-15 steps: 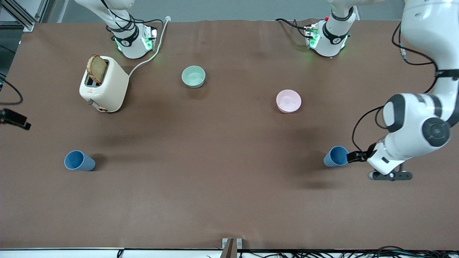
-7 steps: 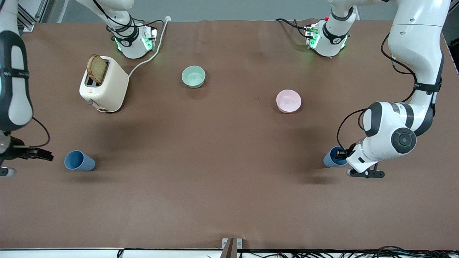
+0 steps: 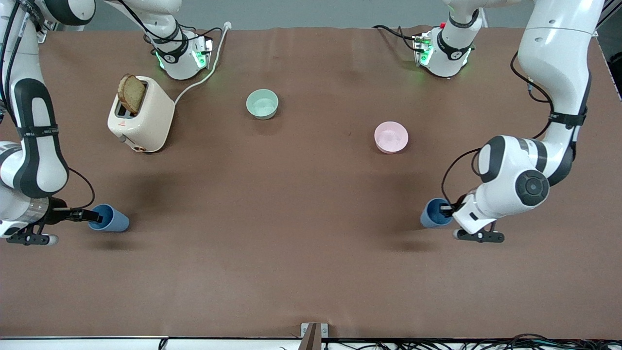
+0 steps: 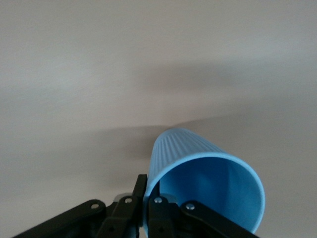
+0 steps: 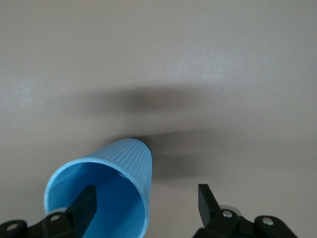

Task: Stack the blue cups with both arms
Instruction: 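Grasp the blue cup with the left gripper while the right gripper grasps the other, then carry the blue cup to the table middle with the left gripper and release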

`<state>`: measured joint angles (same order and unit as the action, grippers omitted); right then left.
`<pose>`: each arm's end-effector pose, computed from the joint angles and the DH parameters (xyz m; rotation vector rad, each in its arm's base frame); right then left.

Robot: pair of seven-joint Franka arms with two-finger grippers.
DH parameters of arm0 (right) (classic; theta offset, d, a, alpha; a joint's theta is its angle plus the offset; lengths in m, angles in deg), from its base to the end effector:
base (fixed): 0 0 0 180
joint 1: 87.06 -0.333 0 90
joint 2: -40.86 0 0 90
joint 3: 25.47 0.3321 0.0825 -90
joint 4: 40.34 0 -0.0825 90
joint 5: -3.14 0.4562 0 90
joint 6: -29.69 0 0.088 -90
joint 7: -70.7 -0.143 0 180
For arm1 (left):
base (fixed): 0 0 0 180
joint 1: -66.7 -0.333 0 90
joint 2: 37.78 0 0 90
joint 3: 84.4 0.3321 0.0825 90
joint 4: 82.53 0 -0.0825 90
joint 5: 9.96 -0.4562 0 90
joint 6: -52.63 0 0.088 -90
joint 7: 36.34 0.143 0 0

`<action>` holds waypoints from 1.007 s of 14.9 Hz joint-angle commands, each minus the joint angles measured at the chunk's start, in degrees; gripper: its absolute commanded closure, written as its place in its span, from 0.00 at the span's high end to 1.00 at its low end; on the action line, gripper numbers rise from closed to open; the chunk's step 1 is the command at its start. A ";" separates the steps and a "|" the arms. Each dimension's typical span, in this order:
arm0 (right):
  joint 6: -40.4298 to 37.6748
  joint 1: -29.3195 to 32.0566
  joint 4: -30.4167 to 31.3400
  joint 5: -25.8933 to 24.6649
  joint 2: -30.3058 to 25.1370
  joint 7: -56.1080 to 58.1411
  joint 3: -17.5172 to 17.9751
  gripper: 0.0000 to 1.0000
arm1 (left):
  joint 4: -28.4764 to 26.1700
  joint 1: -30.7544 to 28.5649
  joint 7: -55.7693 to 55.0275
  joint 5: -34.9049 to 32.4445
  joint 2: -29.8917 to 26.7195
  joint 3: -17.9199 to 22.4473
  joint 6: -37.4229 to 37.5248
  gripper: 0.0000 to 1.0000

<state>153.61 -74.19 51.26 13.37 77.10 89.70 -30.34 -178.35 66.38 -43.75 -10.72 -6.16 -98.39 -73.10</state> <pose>0.7221 -0.2126 0.1904 -3.0298 0.1028 0.0480 0.7240 -0.1625 0.2258 3.0264 -0.1257 -0.0531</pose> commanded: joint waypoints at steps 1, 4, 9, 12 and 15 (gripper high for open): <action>1.14 1.01 2.36 1.72 -1.08 2.36 0.83 0.26 | 4.49 0.75 -7.16 0.85 -0.33 -6.72 2.24 0.00; 0.97 0.75 3.15 1.98 -1.17 2.44 0.83 0.07 | 8.36 8.73 -20.50 0.76 1.33 -8.07 2.24 0.00; 0.44 0.40 2.01 1.89 -4.58 2.27 0.83 0.01 | 15.30 22.79 -38.44 -0.03 9.23 -7.37 -0.47 0.01; -4.81 -0.83 1.57 1.72 -10.56 0.61 0.83 0.01 | 15.84 31.14 -45.49 -1.70 11.61 -1.85 -3.90 0.01; -10.09 -4.51 1.57 0.84 -17.15 -6.85 0.66 0.01 | 15.75 35.21 -45.86 -1.70 12.67 1.69 -3.91 0.05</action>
<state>146.22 -75.94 50.34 14.10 65.88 87.45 -29.61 -164.43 100.04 -88.57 -11.24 5.51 -98.42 -77.38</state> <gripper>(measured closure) 0.960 0.956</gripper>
